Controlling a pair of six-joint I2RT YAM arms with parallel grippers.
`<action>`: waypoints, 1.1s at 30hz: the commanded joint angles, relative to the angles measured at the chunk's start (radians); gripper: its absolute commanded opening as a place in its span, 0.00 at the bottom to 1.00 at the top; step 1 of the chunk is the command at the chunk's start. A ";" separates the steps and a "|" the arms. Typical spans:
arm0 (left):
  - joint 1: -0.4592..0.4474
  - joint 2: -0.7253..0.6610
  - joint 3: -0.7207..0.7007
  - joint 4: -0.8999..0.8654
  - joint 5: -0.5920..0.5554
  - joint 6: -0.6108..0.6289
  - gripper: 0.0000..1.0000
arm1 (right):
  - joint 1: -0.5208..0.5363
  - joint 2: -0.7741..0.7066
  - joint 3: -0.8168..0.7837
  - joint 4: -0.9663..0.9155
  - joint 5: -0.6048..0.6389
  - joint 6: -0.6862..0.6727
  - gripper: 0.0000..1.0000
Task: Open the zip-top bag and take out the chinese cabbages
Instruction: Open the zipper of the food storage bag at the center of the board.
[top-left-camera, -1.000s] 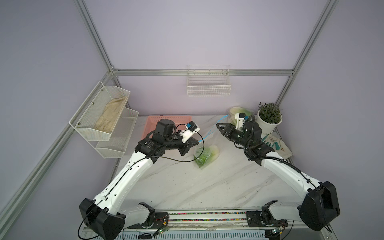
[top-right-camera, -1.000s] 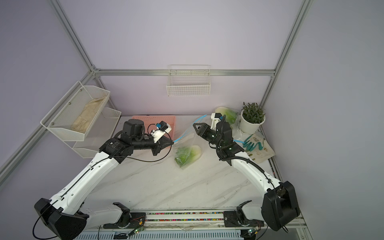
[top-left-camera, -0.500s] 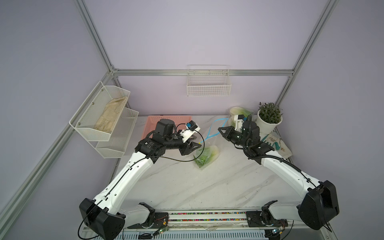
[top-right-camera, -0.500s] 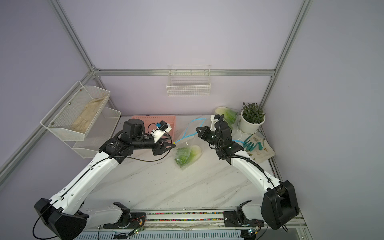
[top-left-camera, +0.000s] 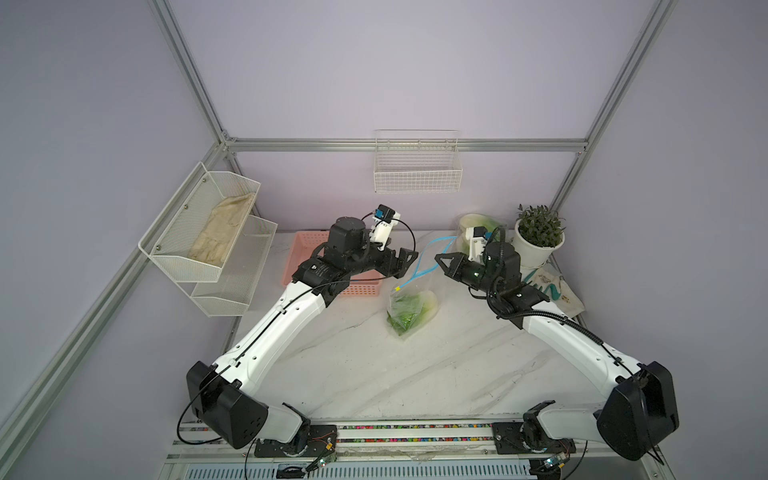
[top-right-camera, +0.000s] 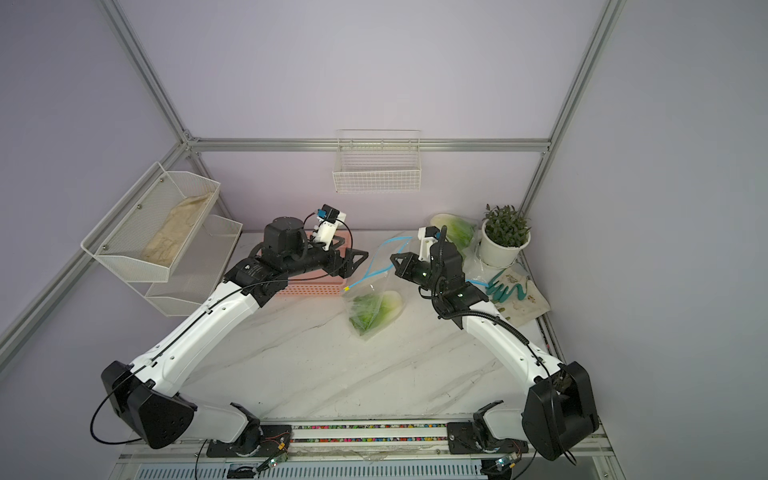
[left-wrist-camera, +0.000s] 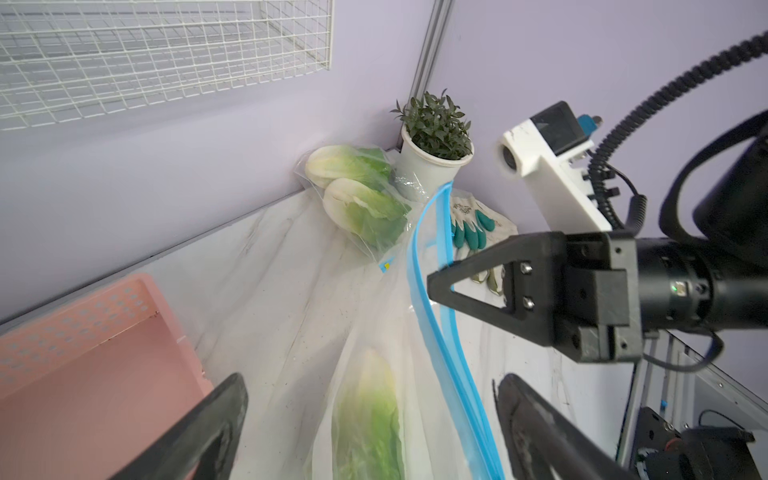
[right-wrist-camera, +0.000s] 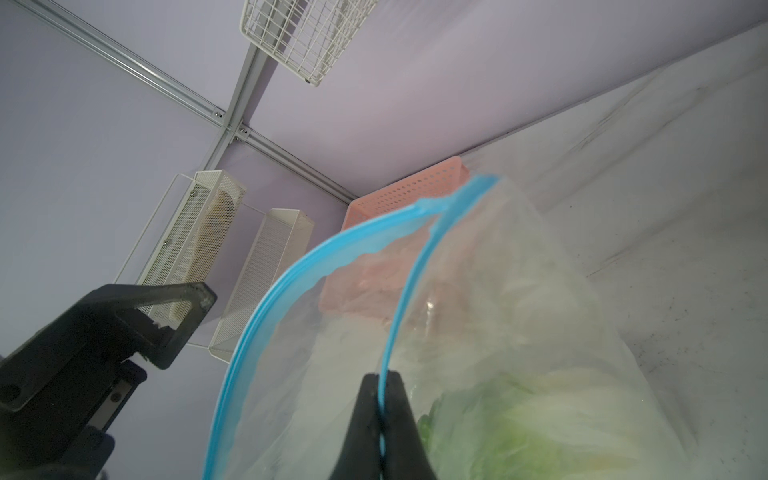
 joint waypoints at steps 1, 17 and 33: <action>-0.028 0.060 0.109 -0.006 -0.088 -0.017 0.92 | 0.003 -0.021 0.027 0.019 -0.018 -0.022 0.00; -0.095 0.192 0.221 -0.089 -0.195 0.024 0.49 | 0.003 -0.032 0.032 -0.028 0.014 -0.035 0.00; -0.091 0.132 0.205 -0.188 -0.350 0.077 0.23 | -0.008 -0.064 0.053 -0.126 0.150 -0.091 0.00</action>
